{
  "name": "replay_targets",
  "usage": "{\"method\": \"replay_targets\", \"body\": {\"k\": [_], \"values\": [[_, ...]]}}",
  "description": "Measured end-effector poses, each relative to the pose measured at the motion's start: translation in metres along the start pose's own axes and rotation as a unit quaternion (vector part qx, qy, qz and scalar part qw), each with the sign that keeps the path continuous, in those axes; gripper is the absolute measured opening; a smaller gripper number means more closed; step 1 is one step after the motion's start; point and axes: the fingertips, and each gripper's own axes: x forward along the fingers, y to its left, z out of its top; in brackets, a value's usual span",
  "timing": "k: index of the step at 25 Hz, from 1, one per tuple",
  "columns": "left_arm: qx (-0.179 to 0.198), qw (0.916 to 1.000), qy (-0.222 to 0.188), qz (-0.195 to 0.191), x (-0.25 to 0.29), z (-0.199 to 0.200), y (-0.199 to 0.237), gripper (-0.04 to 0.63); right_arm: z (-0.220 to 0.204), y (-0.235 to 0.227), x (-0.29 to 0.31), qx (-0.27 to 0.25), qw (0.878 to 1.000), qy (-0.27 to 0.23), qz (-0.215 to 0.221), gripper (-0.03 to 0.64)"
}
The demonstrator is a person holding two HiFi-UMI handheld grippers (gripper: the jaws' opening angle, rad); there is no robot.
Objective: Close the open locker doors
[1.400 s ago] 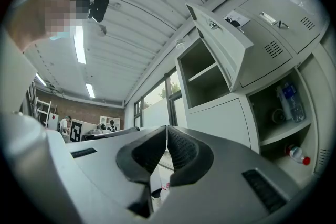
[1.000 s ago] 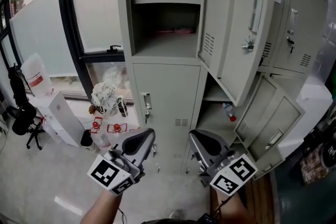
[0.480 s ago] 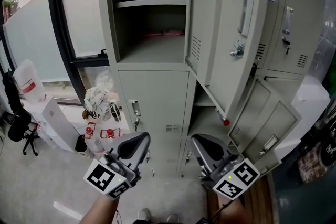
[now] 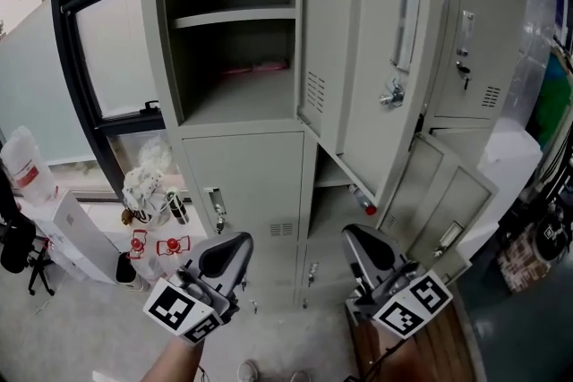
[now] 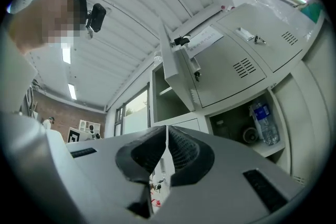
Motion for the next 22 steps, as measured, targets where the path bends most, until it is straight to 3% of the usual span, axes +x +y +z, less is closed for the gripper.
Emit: {"method": "replay_targets", "body": {"k": [14, 17, 22], "values": [[-0.016, 0.9966, -0.023, -0.078, 0.013, 0.006, 0.02, 0.009, 0.039, -0.008, -0.01, -0.053, 0.992, -0.038, -0.11, 0.019], [-0.018, 0.9954, -0.027, -0.091, 0.017, 0.007, 0.023, 0.009, 0.048, -0.009, -0.012, -0.059, 0.989, -0.047, -0.125, 0.08], [-0.021, 0.9935, -0.03, -0.108, 0.022, 0.008, 0.026, 0.009, 0.07, -0.008, -0.017, -0.078, 0.985, -0.07, -0.139, 0.092]]}}
